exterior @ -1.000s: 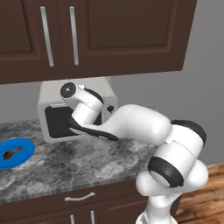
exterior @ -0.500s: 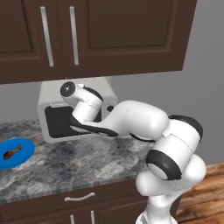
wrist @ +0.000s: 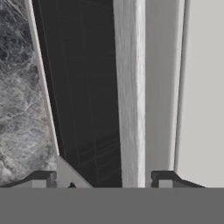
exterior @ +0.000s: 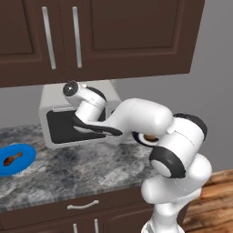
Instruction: Open the toaster oven door. Place the bread on the bottom rack in the toaster oven and place the chicken drumstick on the top rack.
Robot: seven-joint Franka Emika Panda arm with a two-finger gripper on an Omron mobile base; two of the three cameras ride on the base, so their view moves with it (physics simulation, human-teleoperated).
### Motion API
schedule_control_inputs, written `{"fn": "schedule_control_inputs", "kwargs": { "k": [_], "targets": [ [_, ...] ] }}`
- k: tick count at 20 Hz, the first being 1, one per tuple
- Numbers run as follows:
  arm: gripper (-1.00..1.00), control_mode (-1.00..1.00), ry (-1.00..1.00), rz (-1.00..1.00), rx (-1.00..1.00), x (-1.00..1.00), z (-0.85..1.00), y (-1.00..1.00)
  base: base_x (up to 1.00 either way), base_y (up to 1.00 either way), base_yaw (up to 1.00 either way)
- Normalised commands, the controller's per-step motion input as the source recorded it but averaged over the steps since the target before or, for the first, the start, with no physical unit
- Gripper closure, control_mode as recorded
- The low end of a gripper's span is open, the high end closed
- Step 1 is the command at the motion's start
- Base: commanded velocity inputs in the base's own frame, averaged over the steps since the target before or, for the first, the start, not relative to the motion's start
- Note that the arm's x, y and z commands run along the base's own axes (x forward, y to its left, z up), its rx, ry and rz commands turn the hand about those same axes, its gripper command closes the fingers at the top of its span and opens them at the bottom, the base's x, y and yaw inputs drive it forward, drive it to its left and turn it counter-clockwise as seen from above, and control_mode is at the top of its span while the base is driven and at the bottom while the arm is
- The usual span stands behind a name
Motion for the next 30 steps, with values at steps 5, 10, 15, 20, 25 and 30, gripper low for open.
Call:
{"fn": "schedule_control_inputs", "kwargs": {
  "k": [5, 10, 15, 20, 25, 30],
  "targets": [
    [-1.0, -1.0, 0.0, 0.0, -0.02, 0.23, -0.1, 0.08, 0.0, 0.0, 0.0],
    [-1.0, -1.0, 0.0, 0.0, -0.03, 0.05, -0.18, 0.1, 0.0, 0.0, 0.0],
    [-1.0, -1.0, 0.01, 0.0, -0.01, -0.01, -0.31, 0.12, 0.0, 0.0, 0.0],
    [-1.0, -1.0, 0.0, 0.0, 0.0, 0.0, -0.27, 0.09, 0.0, 0.0, 0.0],
    [-1.0, -1.0, 0.0, 0.0, -0.01, -0.08, -0.33, 0.17, 0.0, 0.0, 0.0],
    [-1.0, -1.0, 0.0, 0.0, 0.0, -0.05, -0.29, 0.12, 0.0, 0.0, 0.0]
  ]
}}
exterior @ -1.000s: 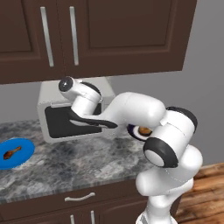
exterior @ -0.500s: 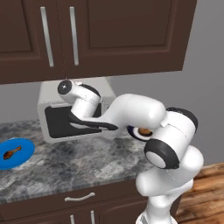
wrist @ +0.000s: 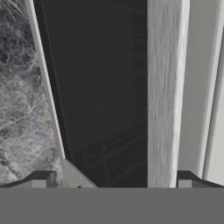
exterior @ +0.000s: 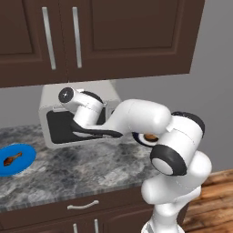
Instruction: Open the toaster oven door. Place the bread on the bottom rack in the toaster oven and place the chicken drumstick on the top rack.
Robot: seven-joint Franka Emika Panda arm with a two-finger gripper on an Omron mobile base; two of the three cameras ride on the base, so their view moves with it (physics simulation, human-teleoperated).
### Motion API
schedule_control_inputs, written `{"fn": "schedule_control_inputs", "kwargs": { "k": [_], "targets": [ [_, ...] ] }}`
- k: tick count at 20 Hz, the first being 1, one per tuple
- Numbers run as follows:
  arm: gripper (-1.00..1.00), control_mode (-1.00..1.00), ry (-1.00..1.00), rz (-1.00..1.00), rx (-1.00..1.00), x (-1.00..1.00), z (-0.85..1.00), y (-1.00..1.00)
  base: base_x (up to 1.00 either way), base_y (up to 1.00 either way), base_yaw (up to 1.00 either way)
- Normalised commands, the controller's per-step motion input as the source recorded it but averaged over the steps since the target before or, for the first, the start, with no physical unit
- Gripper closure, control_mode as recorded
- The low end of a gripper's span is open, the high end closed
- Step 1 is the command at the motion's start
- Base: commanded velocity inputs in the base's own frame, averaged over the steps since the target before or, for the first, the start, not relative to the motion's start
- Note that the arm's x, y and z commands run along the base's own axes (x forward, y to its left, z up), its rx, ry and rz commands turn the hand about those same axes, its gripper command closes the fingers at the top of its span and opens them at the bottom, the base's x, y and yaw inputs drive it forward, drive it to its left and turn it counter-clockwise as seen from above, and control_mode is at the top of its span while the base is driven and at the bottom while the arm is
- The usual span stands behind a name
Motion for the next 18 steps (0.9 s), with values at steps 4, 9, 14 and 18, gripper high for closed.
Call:
{"fn": "schedule_control_inputs", "kwargs": {
  "k": [4, 9, 14, 18],
  "targets": [
    [-1.0, -1.0, 0.02, 0.0, 0.0, -0.02, -0.19, 0.04, 0.0, 0.0, 0.0],
    [-1.0, -1.0, 0.07, 0.0, 0.0, -0.25, -0.42, 0.09, 0.0, 0.0, 0.0],
    [-1.0, -1.0, 0.05, 0.0, 0.0, -0.29, -0.46, 0.09, 0.0, 0.0, 0.0],
    [-1.0, -1.0, 0.02, 0.0, 0.0, -0.34, -0.52, 0.09, 0.0, 0.0, 0.0]
  ]
}}
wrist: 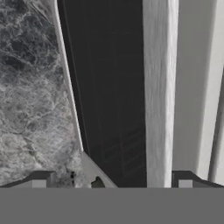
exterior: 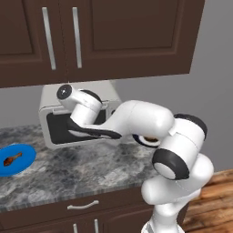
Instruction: Open the toaster oven door. Place the bread on the bottom rack in the toaster oven and place the chicken drumstick on the top rack.
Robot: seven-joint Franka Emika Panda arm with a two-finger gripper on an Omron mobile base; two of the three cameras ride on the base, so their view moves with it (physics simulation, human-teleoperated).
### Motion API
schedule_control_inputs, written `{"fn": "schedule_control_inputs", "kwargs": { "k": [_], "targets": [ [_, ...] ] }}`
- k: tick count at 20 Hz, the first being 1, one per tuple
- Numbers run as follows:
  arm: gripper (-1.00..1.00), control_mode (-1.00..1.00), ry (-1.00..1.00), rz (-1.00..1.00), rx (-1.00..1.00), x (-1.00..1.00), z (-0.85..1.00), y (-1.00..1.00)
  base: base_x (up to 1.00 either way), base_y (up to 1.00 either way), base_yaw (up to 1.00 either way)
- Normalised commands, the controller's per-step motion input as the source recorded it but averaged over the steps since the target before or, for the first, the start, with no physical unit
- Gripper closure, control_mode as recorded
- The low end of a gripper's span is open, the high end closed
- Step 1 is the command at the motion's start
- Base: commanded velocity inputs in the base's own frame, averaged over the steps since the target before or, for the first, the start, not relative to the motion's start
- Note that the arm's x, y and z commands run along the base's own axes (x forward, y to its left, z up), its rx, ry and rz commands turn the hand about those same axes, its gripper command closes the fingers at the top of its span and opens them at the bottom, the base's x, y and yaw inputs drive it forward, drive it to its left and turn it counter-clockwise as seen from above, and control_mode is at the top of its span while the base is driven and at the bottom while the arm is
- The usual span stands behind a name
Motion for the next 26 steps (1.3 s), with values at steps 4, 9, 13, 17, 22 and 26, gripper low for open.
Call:
{"fn": "schedule_control_inputs", "kwargs": {
  "k": [4, 9, 13, 17, 22, 26],
  "targets": [
    [-1.0, -1.0, 0.03, 0.0, 0.0, -0.28, -0.6, 0.1, 0.0, 0.0, 0.0],
    [-1.0, -1.0, 0.0, 0.0, 0.0, -0.42, -0.55, 0.1, 0.0, 0.0, 0.0],
    [-1.0, -1.0, 0.0, 0.0, 0.0, -0.49, -0.52, 0.12, 0.0, 0.0, 0.0],
    [-1.0, -1.0, 0.0, 0.0, 0.0, -0.54, -0.49, 0.13, 0.0, 0.0, 0.0],
    [-1.0, -1.0, 0.02, 0.0, 0.02, -0.51, -0.35, 0.09, 0.0, 0.0, 0.0],
    [-1.0, -1.0, 0.02, 0.0, 0.04, -0.55, -0.2, 0.07, 0.0, 0.0, 0.0]
  ]
}}
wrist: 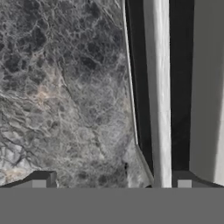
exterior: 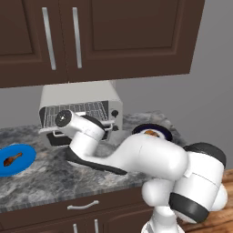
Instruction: Open the toaster oven door. Place the bread on the bottom rack in the toaster oven and place the chicken drumstick on the top rack.
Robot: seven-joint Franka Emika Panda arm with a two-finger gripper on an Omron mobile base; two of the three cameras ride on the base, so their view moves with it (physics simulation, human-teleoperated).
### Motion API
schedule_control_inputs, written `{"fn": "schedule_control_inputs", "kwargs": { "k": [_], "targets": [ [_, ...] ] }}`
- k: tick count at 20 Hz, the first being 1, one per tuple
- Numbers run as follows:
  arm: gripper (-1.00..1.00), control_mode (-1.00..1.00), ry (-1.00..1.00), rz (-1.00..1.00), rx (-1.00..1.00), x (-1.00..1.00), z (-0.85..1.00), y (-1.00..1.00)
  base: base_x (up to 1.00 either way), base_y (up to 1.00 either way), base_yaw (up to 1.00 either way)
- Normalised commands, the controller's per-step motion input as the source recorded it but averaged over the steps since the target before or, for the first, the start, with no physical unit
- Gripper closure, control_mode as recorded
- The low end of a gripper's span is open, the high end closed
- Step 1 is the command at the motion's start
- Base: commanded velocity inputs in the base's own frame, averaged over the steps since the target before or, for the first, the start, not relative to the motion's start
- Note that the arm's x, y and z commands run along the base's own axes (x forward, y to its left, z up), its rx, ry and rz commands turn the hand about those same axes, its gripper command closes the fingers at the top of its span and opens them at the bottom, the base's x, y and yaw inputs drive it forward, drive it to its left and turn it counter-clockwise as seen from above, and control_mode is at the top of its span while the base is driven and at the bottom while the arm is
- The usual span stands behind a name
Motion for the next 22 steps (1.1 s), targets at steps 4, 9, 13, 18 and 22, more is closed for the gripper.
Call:
{"fn": "schedule_control_inputs", "kwargs": {
  "k": [4, 9, 13, 18, 22],
  "targets": [
    [-1.0, -1.0, 0.0, 0.0, 0.0, -0.46, 0.04, 0.14, 0.0, 0.0, 0.0],
    [-1.0, -1.0, -0.06, 0.0, 0.0, -0.44, 0.2, 0.15, 0.0, 0.0, 0.0],
    [-1.0, -1.0, -0.05, 0.0, 0.0, -0.35, 0.3, 0.09, 0.0, 0.0, 0.0],
    [-1.0, -1.0, 0.0, -0.12, 0.0, -0.07, 0.25, 0.02, 0.0, 0.0, 0.0],
    [-1.0, -1.0, 0.0, -0.14, 0.0, 0.05, 0.06, 0.0, 0.0, 0.0, 0.0]
  ]
}}
